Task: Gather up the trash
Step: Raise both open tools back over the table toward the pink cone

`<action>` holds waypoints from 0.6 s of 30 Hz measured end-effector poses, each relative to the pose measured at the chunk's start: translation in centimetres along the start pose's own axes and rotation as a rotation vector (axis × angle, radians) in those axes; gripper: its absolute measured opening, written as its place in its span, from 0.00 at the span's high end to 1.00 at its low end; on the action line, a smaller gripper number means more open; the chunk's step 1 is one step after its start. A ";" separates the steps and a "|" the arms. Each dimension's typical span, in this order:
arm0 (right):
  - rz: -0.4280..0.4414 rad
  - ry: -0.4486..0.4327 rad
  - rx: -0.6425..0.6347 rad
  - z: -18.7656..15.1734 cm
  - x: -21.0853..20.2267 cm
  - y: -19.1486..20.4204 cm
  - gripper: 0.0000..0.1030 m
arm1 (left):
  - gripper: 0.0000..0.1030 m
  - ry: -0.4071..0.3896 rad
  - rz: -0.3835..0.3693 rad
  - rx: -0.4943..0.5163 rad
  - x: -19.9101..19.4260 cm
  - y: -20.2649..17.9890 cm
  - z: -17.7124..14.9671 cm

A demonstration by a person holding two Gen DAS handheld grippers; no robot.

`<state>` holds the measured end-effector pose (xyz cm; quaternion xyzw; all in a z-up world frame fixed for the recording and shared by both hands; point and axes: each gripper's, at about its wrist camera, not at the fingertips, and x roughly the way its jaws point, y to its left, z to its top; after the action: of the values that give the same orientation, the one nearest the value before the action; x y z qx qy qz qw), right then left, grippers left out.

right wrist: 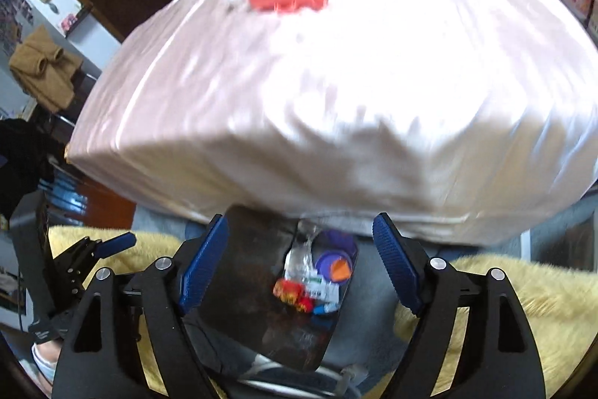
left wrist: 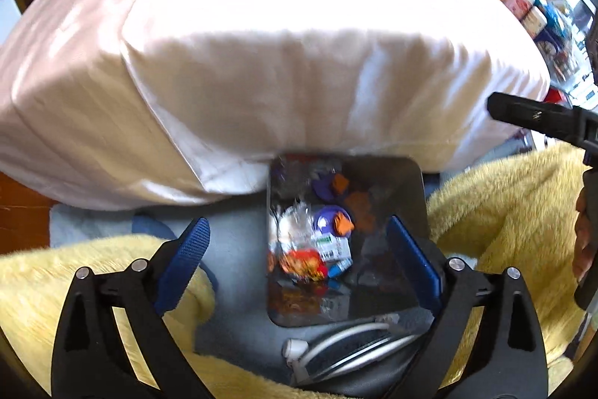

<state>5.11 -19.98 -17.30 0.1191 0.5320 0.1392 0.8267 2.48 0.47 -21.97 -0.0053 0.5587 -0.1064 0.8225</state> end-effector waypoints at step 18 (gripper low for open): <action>-0.071 -0.069 -0.121 12.1 0.9 0.6 0.21 | 0.12 -0.130 0.037 -0.030 -3.2 2.4 13.5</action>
<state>16.48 -19.72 -12.92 0.0548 0.4975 0.1377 0.8547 14.17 1.93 -14.29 -0.0140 0.5058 -0.0822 0.8586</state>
